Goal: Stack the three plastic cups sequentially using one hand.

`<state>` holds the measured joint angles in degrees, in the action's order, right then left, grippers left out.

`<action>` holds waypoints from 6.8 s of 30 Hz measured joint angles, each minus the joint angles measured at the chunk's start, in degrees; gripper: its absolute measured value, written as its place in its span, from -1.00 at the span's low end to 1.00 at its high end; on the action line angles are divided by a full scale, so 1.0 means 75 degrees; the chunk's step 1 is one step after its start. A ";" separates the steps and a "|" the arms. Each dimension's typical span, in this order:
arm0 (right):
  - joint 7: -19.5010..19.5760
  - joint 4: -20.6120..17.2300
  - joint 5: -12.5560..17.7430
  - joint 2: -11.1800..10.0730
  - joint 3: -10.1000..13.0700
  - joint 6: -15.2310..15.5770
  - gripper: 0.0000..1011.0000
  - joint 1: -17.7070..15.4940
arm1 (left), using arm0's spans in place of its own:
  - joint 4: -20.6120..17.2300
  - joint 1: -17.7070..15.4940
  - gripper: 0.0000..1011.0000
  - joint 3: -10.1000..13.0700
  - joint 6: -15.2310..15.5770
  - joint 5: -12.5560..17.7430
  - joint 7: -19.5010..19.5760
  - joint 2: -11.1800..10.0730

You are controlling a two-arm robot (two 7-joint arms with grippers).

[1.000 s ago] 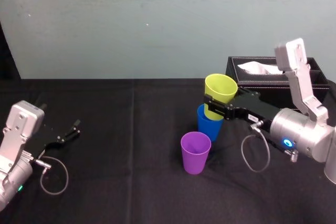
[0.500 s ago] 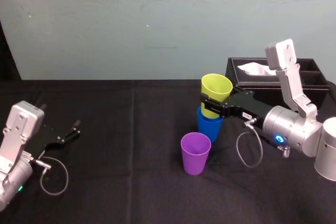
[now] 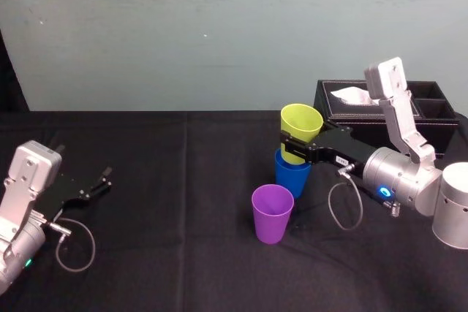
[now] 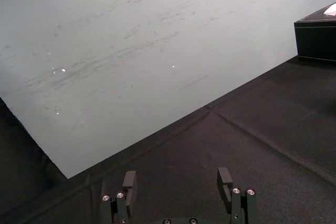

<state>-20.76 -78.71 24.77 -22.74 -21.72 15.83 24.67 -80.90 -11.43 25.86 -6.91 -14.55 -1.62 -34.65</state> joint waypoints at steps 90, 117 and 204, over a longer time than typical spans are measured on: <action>-0.0073 0.0587 -0.0409 0.0365 0.0121 -0.0546 0.98 -0.0009 | 0.0000 0.0000 0.98 0.0000 0.0000 0.0000 0.0000 0.0000; 0.0062 -0.3179 0.0349 -0.1540 0.1017 -0.0304 0.98 -0.3511 | 0.0000 0.0000 0.98 0.0000 0.0000 0.0000 0.0000 0.0000; 0.0521 -0.0595 -0.1928 0.1018 0.0387 -0.1736 0.98 -0.2716 | 0.0000 0.0000 0.98 0.0000 0.0000 0.0000 0.0000 0.0000</action>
<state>-16.86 -83.18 10.31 -15.10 -18.82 2.81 4.30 -80.90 -11.43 25.86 -6.91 -14.55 -1.62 -34.65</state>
